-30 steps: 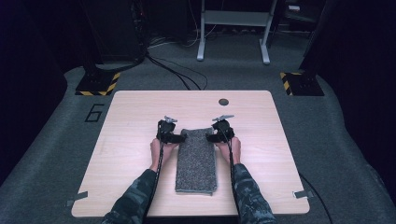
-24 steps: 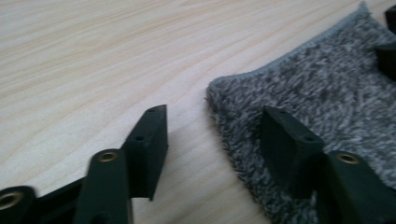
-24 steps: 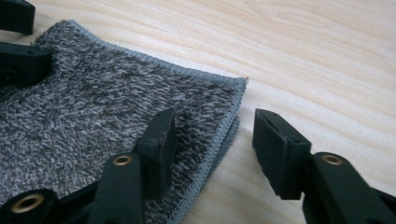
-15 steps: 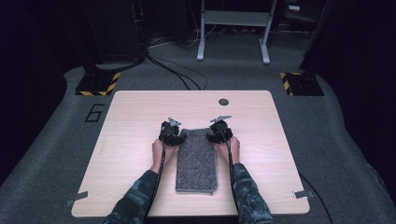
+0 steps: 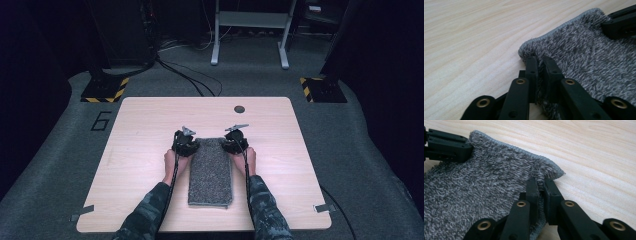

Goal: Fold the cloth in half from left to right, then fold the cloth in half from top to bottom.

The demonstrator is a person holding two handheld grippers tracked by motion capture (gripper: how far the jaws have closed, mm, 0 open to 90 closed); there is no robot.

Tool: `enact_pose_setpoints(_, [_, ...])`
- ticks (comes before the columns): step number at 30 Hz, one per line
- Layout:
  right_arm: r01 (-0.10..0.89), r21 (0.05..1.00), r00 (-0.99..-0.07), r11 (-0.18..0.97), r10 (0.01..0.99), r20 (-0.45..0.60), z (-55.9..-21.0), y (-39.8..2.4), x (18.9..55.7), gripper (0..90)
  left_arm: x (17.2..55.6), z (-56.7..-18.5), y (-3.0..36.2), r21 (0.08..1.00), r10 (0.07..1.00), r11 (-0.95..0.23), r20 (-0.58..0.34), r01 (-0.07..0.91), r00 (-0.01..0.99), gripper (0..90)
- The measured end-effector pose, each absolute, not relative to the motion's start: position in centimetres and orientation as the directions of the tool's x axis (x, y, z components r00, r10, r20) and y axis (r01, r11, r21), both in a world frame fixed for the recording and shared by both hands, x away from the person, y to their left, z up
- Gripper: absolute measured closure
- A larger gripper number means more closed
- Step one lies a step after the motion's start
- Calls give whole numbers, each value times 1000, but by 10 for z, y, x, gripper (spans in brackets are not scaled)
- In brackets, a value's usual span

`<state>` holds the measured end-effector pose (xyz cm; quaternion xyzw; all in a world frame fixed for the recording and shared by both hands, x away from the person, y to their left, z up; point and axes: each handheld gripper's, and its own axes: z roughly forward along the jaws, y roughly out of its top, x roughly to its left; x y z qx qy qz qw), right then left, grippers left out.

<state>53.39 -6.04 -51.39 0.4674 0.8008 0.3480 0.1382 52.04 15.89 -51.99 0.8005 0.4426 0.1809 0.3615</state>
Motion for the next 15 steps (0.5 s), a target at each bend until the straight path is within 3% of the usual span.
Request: enact_pose_setpoints(15, [592, 727, -522, 347, 853, 18, -505, -54, 522, 859, 516, -508, 165, 777, 848, -300, -47, 553, 528, 864])
